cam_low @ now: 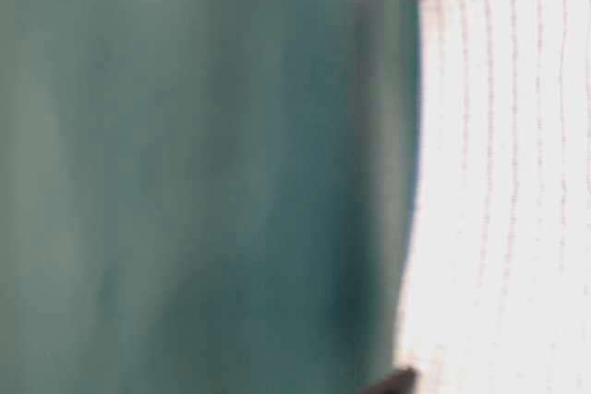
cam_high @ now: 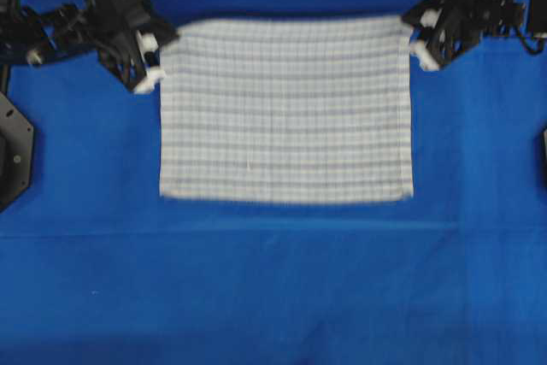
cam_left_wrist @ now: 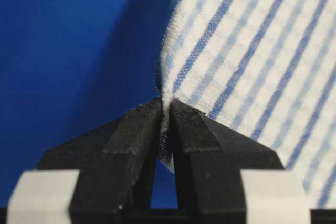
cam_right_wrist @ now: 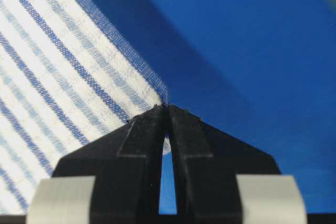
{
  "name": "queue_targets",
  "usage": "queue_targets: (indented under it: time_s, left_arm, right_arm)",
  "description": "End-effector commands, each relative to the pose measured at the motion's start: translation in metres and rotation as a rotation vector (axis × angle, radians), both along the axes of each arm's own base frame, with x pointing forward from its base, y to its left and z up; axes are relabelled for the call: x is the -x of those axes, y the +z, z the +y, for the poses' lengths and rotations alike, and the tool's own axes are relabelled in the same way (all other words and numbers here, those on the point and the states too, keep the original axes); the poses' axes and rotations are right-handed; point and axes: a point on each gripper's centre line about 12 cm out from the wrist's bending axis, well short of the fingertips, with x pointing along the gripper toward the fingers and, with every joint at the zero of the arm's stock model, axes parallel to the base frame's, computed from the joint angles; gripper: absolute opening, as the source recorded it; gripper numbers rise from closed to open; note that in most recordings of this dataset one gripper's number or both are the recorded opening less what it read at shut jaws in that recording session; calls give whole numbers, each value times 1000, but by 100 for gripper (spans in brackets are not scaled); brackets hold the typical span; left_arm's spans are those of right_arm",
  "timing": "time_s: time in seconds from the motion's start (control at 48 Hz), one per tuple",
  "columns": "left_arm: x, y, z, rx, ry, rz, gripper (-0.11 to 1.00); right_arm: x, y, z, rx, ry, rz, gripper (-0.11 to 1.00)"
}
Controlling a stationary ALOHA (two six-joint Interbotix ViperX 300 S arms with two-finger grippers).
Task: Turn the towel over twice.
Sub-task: 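Lift the far edge high and flip it toward the near side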
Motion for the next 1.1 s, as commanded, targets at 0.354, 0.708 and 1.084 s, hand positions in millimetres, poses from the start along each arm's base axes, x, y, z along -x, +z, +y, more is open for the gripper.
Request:
queue_targets:
  time_s: [0.354, 0.708, 1.084]
  left_arm:
    - [0, 126, 32, -283, 50, -280, 4]
    - [0, 179, 22, -394, 18, -393, 4]
    - [-1, 170, 19, -377, 7, -372, 4]
  right_arm:
    - [11, 138, -27, 322, -96, -126, 4]
    - [17, 210, -6, 468, -89, -178, 4]
    - [11, 205, 6, 431, -83, -128, 4]
